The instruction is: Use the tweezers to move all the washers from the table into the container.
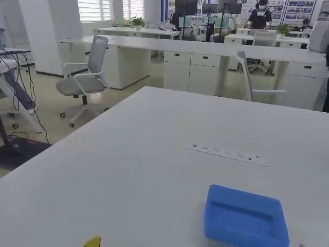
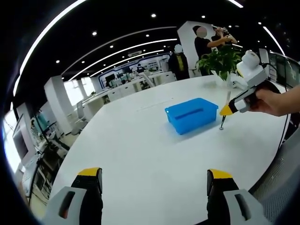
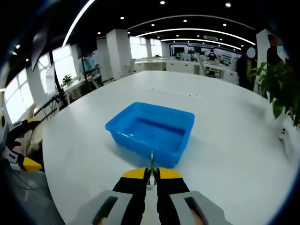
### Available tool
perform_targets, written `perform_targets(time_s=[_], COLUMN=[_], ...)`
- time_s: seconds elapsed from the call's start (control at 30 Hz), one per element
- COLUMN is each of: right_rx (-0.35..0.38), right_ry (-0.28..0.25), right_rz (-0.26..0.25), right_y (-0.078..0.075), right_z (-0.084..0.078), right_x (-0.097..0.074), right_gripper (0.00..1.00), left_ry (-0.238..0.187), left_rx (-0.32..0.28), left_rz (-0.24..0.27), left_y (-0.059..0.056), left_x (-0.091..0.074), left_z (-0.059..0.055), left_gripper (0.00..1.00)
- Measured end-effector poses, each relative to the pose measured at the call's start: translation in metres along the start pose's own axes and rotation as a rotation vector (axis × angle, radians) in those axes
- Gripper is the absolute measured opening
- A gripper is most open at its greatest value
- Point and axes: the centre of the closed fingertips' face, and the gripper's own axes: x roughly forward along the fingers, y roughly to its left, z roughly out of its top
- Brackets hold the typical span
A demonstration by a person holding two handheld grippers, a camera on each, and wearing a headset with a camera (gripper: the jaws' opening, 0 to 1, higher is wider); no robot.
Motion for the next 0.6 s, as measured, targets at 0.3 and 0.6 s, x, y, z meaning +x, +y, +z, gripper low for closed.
perform_targets(time_s=[0.3,0.6], right_rx=[-0.101,-0.096], right_ry=[0.024,0.025], right_rz=[-0.010,-0.011], right_y=[0.0085,0.0069], right_z=[-0.0024,-0.0023], right_x=[0.0011,0.0039], right_gripper=[0.04,0.04], left_ry=[0.000,0.004], left_rx=[-0.001,0.000], left_rz=[0.006,0.007], left_y=[0.0011,0.0019], left_x=[-0.0002,-0.0001], left_z=[-0.0003,-0.0011], left_gripper=[0.95,0.95])
